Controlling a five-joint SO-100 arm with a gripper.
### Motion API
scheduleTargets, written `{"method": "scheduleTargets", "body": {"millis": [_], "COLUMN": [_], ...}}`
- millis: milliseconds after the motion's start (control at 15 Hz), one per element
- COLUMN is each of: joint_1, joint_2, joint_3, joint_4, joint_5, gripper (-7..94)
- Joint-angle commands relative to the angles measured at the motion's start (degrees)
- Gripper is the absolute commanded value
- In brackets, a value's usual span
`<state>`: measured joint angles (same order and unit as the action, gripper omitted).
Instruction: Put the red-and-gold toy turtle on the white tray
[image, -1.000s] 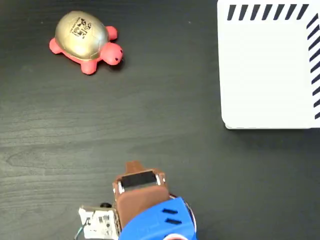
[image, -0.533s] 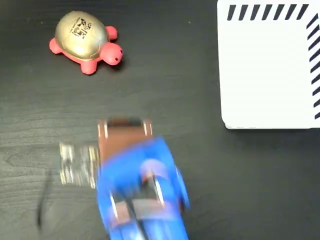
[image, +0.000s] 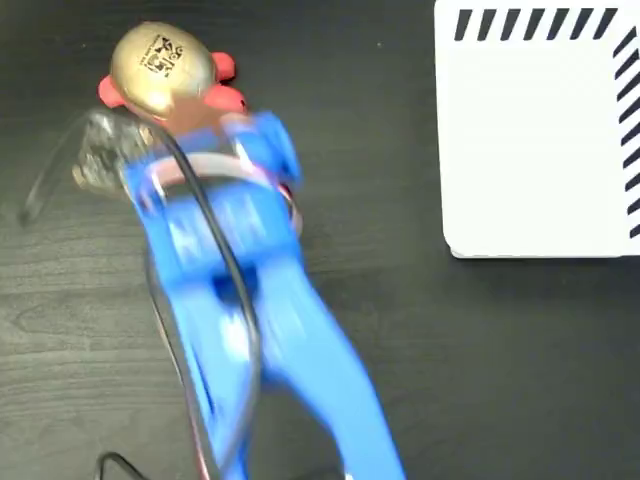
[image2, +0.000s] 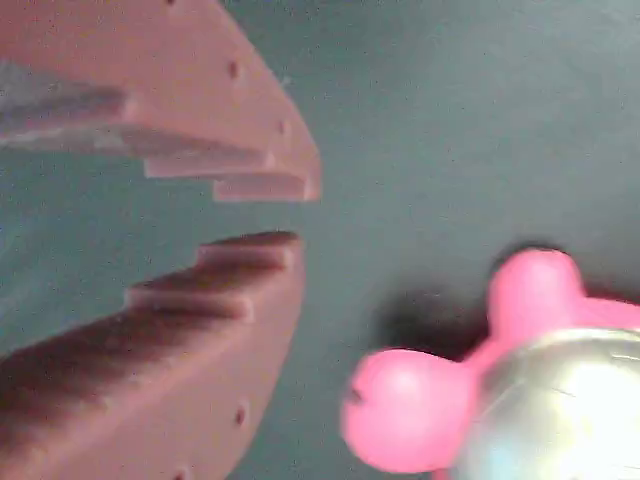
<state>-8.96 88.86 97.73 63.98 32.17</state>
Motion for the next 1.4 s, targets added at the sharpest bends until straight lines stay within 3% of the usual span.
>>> {"method": "scheduleTargets", "body": {"millis": [0, 333, 600, 1067, 1333], "joint_1": [-1.7, -4.0, -3.1, -1.8, -1.7], "joint_2": [-4.2, -18.0, -24.8, -31.4, -35.5], "joint_3": [-13.9, -37.9, -43.2, -50.2, -53.3], "joint_4": [2.4, 11.2, 8.9, 14.8, 17.1], "joint_5": [2.7, 8.7, 11.7, 12.0, 12.7], "gripper": [0, 0, 2, 38, 47]}}
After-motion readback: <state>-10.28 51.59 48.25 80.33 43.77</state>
